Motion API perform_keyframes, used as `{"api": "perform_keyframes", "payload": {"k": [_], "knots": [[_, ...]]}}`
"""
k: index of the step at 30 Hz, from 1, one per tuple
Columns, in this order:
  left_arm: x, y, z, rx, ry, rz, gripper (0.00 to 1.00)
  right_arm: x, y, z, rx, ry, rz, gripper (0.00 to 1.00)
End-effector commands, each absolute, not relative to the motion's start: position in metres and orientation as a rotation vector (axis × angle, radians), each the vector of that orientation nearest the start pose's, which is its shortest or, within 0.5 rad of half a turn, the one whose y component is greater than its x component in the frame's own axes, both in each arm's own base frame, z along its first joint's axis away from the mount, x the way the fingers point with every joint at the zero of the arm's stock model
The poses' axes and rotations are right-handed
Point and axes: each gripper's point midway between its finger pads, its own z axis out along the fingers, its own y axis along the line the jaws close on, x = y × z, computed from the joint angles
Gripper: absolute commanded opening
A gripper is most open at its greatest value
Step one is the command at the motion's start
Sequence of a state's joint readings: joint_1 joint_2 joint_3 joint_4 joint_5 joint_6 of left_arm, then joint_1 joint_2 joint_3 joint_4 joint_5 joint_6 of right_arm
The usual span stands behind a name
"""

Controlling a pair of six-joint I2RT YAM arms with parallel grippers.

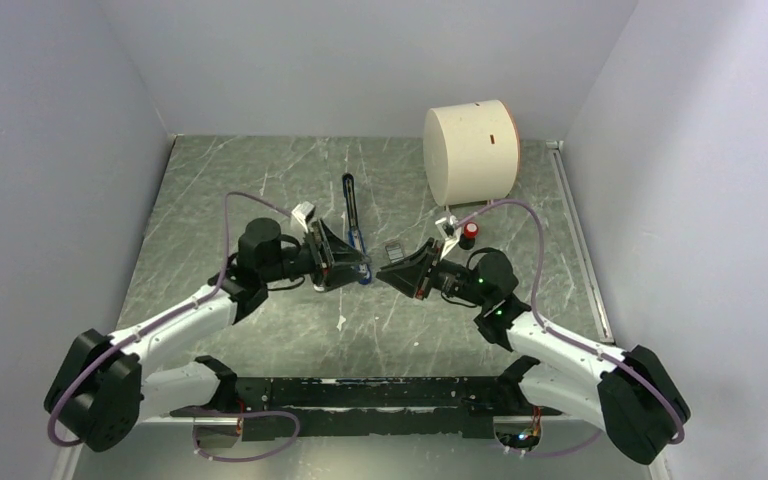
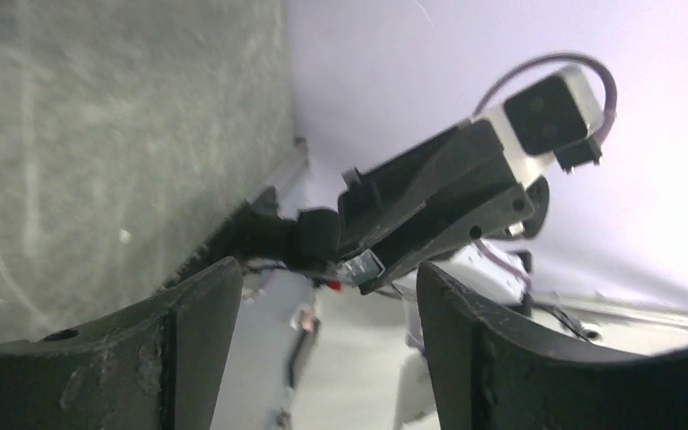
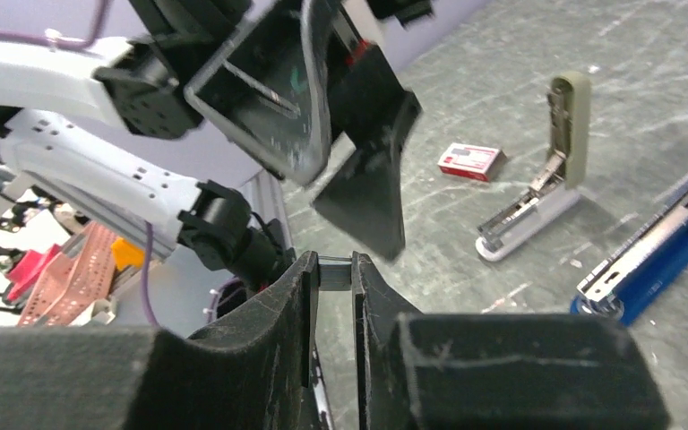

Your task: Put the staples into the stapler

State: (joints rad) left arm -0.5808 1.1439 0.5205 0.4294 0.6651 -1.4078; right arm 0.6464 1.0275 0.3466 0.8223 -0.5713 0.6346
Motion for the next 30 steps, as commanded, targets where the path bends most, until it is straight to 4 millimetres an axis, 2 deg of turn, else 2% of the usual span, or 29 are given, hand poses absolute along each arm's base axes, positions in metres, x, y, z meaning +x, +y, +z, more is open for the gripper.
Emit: {"api": "perform_keyframes", "payload": {"k": [1, 6, 10, 13, 18, 22, 24, 30], "knots": [[0.230, -0.261, 0.187, -0.295, 2.268, -1.382, 0.80, 0.198, 0.277, 0.201, -0.475, 1.668, 1.303, 0.22], [0.261, -0.181, 0.158, -0.297, 2.314, -0.647, 0.88, 0.216, 0.265, 0.172, -0.384, 1.828, 1.152, 0.21], [0.265, -0.148, 0.137, -0.286, 2.359, -0.376, 0.90, 0.232, 0.259, 0.151, -0.314, 1.962, 1.026, 0.18], [0.264, -0.140, 0.130, -0.282, 2.385, -0.305, 0.89, 0.242, 0.256, 0.135, -0.273, 2.086, 0.931, 0.17], [0.264, -0.130, 0.141, -0.287, 2.338, -0.266, 0.88, 0.244, 0.253, 0.105, -0.212, 2.326, 0.789, 0.16], [0.262, -0.127, 0.147, -0.268, 2.319, -0.267, 0.88, 0.226, 0.250, 0.078, -0.216, 2.510, 0.674, 0.14], [0.261, -0.127, 0.149, -0.254, 2.318, -0.271, 0.88, 0.208, 0.247, 0.061, -0.256, 2.617, 0.556, 0.14], [0.260, -0.129, 0.156, -0.202, 2.308, -0.281, 0.88, 0.189, 0.234, 0.039, -0.330, 2.735, 0.187, 0.15]]}}
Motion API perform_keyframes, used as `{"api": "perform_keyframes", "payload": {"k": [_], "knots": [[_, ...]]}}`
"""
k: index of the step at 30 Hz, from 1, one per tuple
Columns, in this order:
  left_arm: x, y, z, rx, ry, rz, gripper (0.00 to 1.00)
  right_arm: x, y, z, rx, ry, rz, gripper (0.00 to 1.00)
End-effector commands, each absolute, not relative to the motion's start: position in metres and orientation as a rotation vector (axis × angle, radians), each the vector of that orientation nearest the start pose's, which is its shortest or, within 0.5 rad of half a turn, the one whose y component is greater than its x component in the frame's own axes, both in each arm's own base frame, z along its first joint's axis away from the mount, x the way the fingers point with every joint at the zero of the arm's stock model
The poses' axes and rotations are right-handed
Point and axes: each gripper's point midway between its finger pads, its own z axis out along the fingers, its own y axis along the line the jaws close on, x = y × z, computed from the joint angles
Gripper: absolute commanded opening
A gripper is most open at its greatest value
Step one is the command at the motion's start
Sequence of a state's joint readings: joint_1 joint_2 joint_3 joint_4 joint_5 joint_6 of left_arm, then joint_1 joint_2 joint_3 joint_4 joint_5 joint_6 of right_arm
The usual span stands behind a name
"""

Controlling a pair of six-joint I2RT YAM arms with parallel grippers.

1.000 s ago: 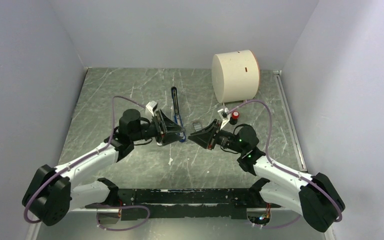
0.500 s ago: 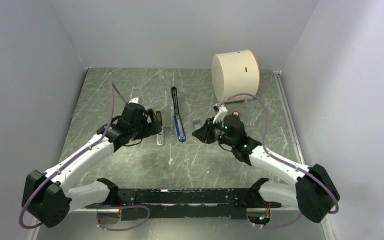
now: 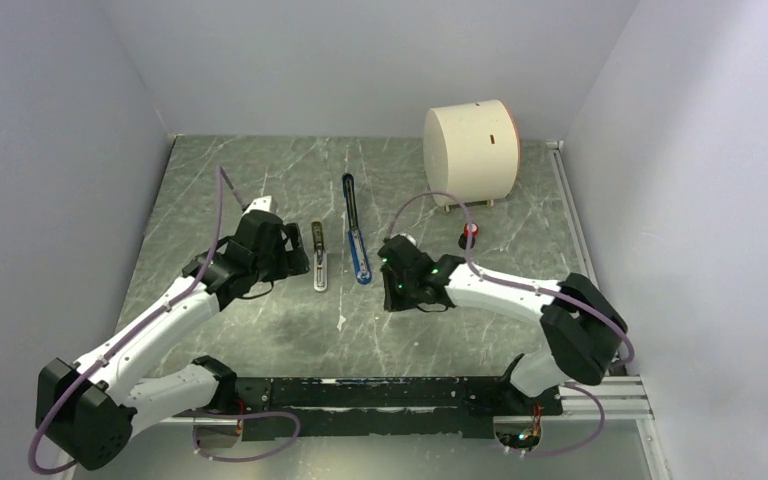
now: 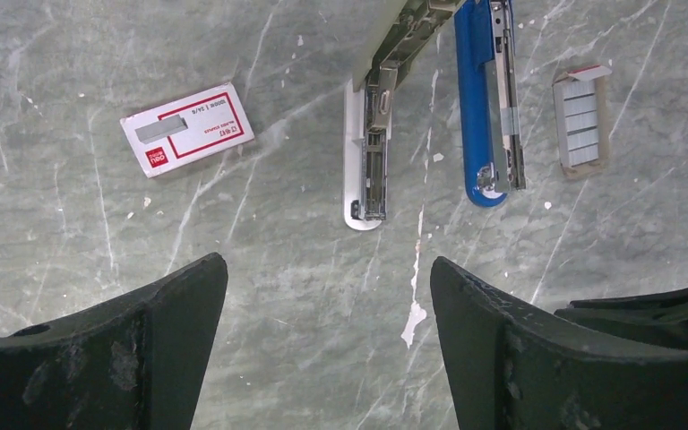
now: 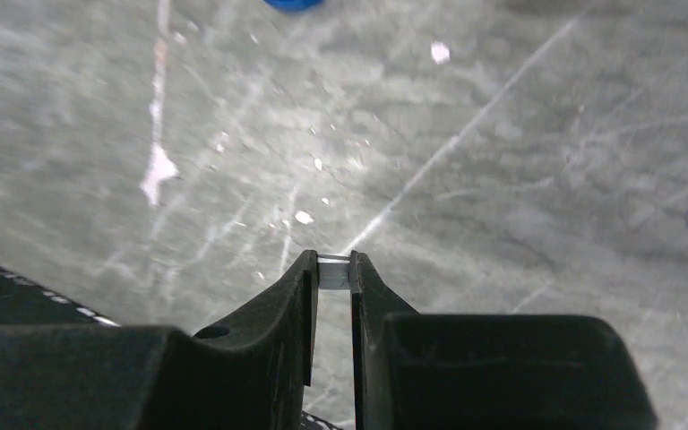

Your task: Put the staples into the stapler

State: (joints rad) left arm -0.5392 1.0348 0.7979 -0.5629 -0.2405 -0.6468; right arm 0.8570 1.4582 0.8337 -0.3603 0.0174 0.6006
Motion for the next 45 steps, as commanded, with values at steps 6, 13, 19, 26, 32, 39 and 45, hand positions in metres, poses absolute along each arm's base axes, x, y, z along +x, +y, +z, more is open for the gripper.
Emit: {"api": "perform_keyframes", "payload": {"k": [6, 13, 19, 26, 32, 39, 45], "knots": [[0.260, -0.124, 0.161, -0.169, 2.294, -0.250, 0.88, 0.187, 0.234, 0.034, -0.381, 2.777, 0.034, 0.16], [0.259, -0.119, 0.157, -0.139, 2.293, -0.220, 0.88, 0.185, 0.236, 0.019, -0.404, 2.817, -0.034, 0.18], [0.259, -0.122, 0.153, -0.118, 2.303, -0.223, 0.88, 0.186, 0.238, 0.016, -0.385, 2.821, -0.042, 0.21], [0.260, -0.121, 0.152, -0.120, 2.301, -0.220, 0.90, 0.185, 0.237, 0.013, -0.364, 2.829, -0.054, 0.37], [0.260, -0.119, 0.154, -0.133, 2.284, -0.217, 0.90, 0.188, 0.241, 0.018, -0.324, 2.802, -0.013, 0.40], [0.260, -0.118, 0.153, -0.136, 2.288, -0.210, 0.90, 0.190, 0.241, 0.015, -0.259, 2.789, 0.030, 0.37], [0.260, -0.117, 0.154, -0.140, 2.284, -0.209, 0.90, 0.193, 0.234, 0.016, -0.200, 2.785, 0.043, 0.34]]}}
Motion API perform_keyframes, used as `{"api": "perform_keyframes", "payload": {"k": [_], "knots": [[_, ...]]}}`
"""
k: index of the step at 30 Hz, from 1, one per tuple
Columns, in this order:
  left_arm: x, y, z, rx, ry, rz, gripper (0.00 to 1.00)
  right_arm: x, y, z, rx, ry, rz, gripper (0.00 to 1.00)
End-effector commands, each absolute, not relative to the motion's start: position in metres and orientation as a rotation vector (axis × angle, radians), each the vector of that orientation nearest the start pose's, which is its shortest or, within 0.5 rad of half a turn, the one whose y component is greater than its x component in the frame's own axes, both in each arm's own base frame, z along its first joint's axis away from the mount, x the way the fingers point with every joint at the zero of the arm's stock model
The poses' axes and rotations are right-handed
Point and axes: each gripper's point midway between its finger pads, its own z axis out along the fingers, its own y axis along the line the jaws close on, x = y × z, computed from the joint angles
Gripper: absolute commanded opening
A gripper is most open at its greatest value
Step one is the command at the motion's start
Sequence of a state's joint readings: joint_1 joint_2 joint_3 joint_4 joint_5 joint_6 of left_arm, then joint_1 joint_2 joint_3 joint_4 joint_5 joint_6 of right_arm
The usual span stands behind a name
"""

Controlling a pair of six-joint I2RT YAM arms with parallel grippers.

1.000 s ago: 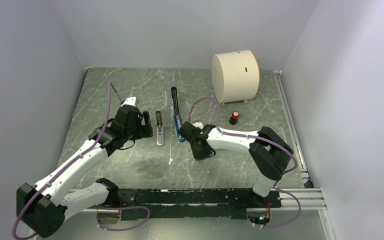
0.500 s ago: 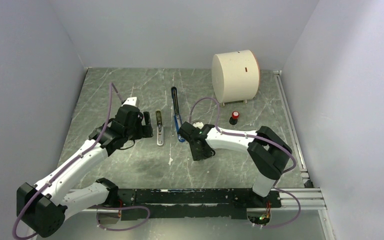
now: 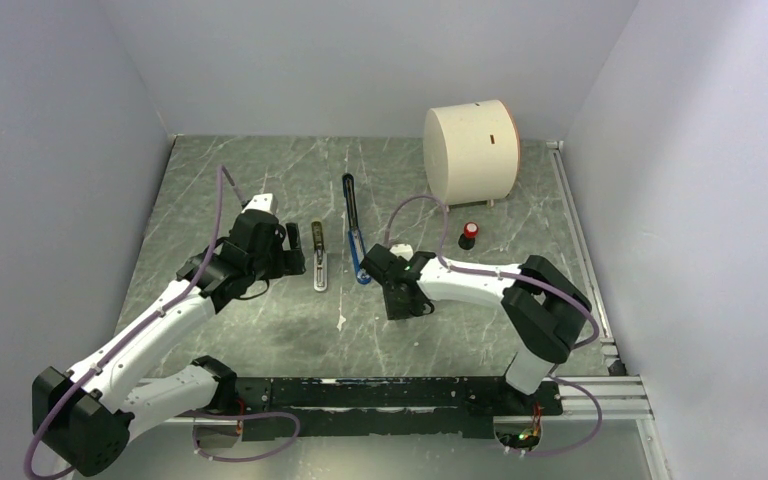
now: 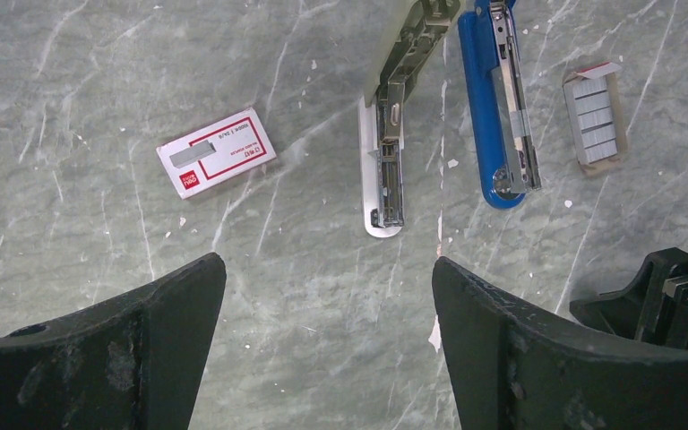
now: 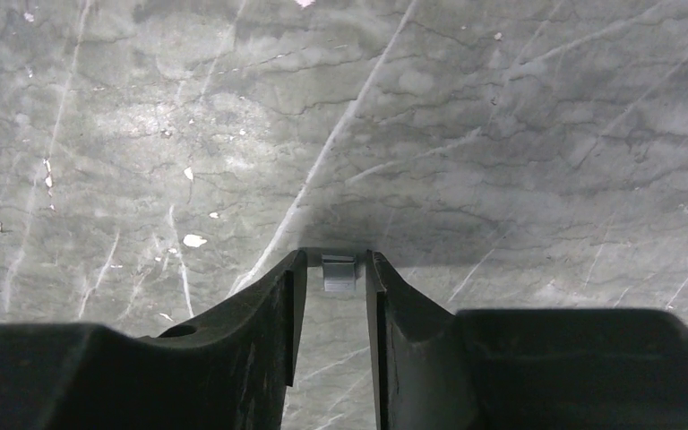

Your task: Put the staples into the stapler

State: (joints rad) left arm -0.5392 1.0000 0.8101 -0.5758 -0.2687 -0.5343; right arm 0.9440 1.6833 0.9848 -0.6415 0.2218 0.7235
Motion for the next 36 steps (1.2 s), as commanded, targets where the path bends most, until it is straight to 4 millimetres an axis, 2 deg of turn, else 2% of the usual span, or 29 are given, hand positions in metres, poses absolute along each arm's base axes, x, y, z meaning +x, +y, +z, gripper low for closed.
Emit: {"api": "perform_keyframes", "payload": {"k": [1, 16, 22, 26, 28, 33, 36], "knots": [[0.260, -0.117, 0.153, -0.140, 2.284, -0.209, 0.90, 0.194, 0.234, 0.016, -0.198, 2.784, 0.052, 0.33], [0.258, -0.116, 0.150, -0.178, 2.294, -0.214, 0.90, 0.189, 0.235, 0.009, -0.218, 2.816, 0.078, 0.19], [0.251, -0.125, 0.142, -0.221, 2.307, -0.302, 0.89, 0.200, 0.239, 0.022, -0.193, 2.745, 0.097, 0.17], [0.247, -0.128, 0.136, -0.229, 2.332, -0.316, 0.88, 0.214, 0.252, 0.040, -0.178, 2.677, 0.154, 0.18], [0.248, -0.125, 0.141, -0.238, 2.320, -0.306, 0.87, 0.219, 0.261, 0.049, -0.178, 2.646, 0.171, 0.18], [0.250, -0.108, 0.169, -0.286, 2.228, -0.250, 0.87, 0.233, 0.295, 0.072, -0.174, 2.556, 0.223, 0.17], [0.247, -0.086, 0.193, -0.349, 2.136, -0.187, 0.87, 0.241, 0.323, 0.087, -0.179, 2.502, 0.256, 0.17]]}}
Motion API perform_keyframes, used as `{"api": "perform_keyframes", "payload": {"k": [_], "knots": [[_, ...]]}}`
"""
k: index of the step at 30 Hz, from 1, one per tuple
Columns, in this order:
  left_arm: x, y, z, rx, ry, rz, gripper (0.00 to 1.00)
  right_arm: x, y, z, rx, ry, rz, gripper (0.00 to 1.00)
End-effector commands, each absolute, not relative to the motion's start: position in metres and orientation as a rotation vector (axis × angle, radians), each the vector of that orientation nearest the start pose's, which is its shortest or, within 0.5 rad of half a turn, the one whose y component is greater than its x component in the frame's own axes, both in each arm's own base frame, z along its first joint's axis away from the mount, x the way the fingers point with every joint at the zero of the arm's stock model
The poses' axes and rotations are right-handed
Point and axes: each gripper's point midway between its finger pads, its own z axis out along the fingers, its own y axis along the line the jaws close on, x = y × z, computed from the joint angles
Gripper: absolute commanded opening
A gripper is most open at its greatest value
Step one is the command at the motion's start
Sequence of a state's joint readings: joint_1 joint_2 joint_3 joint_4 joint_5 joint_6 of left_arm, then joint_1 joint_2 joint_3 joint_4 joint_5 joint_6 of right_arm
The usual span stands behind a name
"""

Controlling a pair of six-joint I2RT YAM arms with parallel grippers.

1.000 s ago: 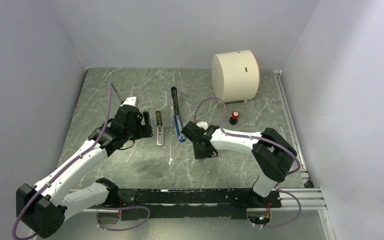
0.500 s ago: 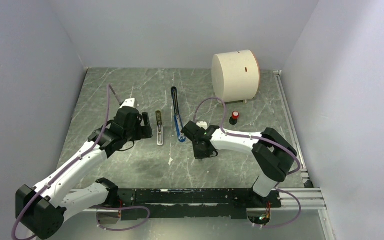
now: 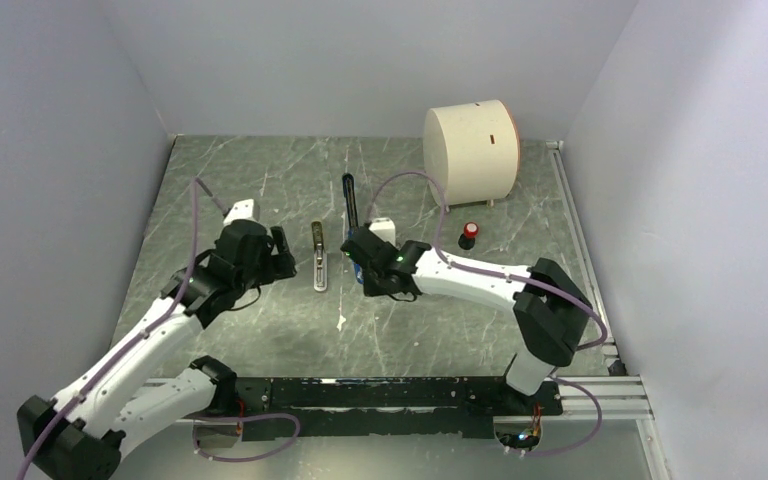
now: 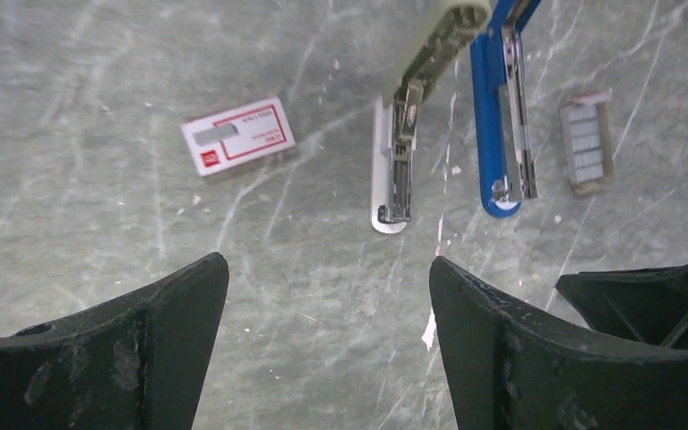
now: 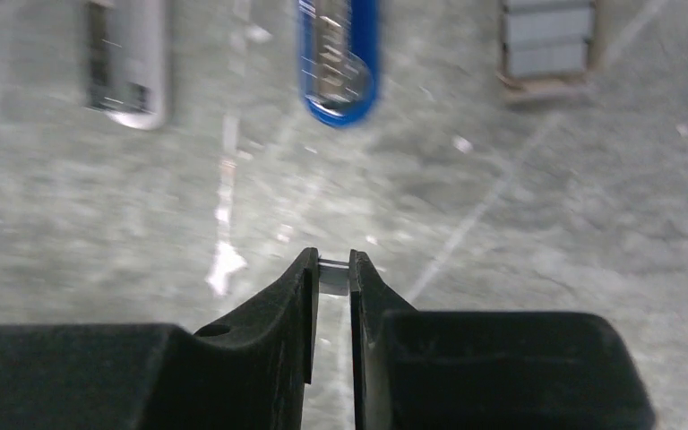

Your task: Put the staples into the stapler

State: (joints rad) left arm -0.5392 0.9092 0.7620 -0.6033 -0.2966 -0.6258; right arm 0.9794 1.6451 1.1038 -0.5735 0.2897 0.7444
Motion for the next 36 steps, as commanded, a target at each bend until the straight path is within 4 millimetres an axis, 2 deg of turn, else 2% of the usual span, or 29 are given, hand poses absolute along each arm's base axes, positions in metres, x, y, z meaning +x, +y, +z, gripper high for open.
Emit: {"api": "perform_keyframes", "payload": {"k": [1, 6, 10, 16, 21, 36], "knots": [[0.246, -0.079, 0.203, -0.370, 2.096, -0.172, 0.87, 0.244, 0.332, 0.092, -0.180, 2.485, 0.266, 0.17], [0.236, -0.046, 0.235, -0.450, 1.936, -0.113, 0.87, 0.261, 0.373, 0.098, -0.195, 2.438, 0.269, 0.17], [0.227, -0.036, 0.237, -0.475, 1.910, -0.105, 0.87, 0.265, 0.395, 0.090, -0.200, 2.429, 0.243, 0.17], [0.221, -0.038, 0.229, -0.469, 1.932, -0.128, 0.86, 0.278, 0.416, 0.084, -0.181, 2.410, 0.225, 0.17], [0.219, -0.032, 0.227, -0.488, 1.936, -0.092, 0.86, 0.288, 0.423, 0.079, -0.193, 2.391, 0.195, 0.17], [0.214, -0.023, 0.229, -0.534, 1.904, -0.073, 0.88, 0.293, 0.431, 0.057, -0.222, 2.401, 0.187, 0.17]]}}
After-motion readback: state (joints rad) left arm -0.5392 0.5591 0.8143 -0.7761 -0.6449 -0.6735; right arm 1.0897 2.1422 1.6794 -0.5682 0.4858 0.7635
